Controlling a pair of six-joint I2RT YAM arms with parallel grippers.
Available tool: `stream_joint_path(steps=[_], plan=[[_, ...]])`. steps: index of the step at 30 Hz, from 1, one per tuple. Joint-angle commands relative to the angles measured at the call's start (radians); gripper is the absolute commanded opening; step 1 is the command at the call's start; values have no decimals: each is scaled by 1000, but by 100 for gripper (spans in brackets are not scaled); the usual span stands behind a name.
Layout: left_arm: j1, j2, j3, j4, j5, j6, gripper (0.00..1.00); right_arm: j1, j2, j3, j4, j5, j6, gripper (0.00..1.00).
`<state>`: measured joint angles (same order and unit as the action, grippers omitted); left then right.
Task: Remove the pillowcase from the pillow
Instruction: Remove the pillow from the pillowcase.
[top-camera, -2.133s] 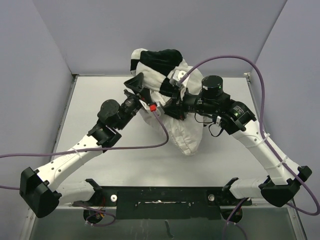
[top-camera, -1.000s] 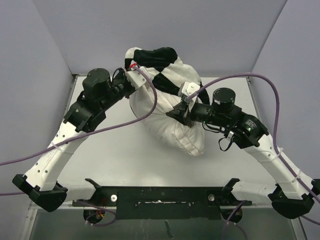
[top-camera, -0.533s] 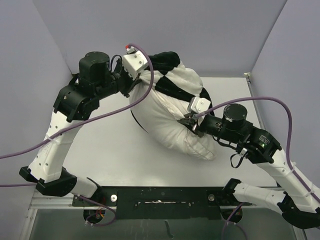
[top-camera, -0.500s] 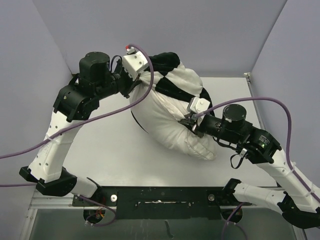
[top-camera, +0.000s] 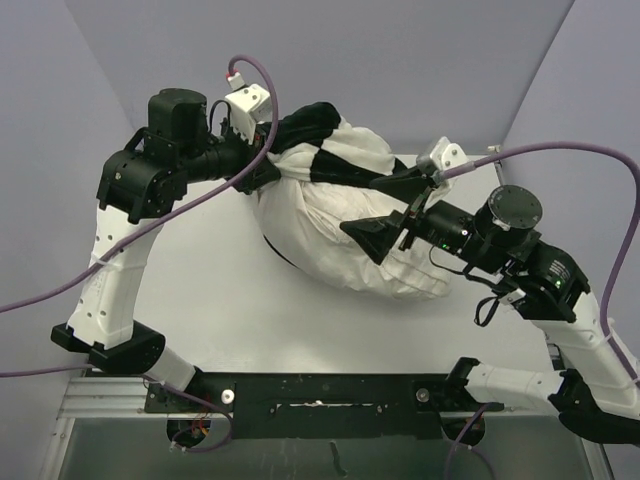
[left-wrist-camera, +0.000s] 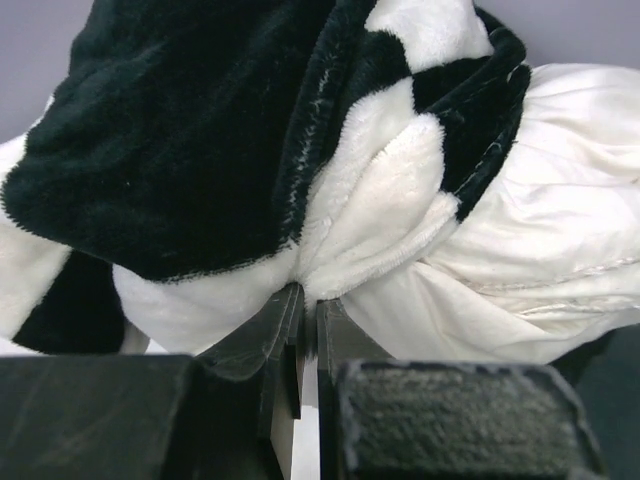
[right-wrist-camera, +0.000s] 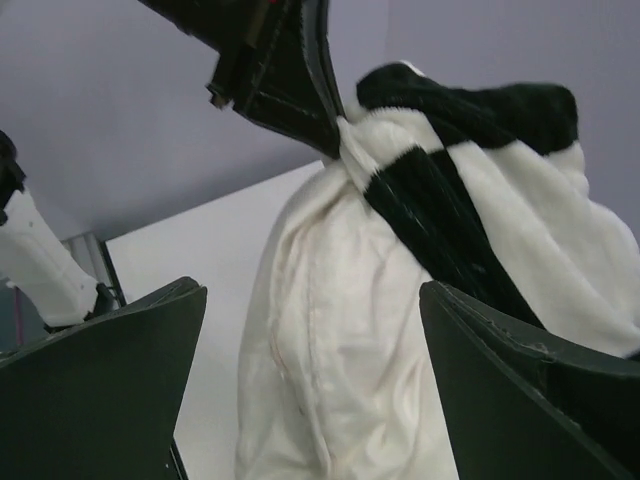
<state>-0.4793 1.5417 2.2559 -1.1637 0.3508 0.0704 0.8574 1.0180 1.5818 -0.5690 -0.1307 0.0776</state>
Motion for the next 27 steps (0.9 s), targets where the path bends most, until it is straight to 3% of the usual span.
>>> stream_joint_path(steps=[1,6,10,17,24,27], plan=[[1,-26,-30,215,136,-166,0,129,88,70,121,52,67,95],[-6,-28,-67,271,139,-207,0,332,263,202,-23,349,-116,100],[-7,-53,-120,317,117,-205,0,340,368,291,-109,513,-180,99],[-8,-104,-192,353,110,-185,0,331,440,297,-103,756,-370,95],[-13,-131,-222,353,111,-172,0,284,474,292,-101,803,-431,94],[-42,-140,-226,354,87,-158,0,222,495,272,-128,728,-404,92]])
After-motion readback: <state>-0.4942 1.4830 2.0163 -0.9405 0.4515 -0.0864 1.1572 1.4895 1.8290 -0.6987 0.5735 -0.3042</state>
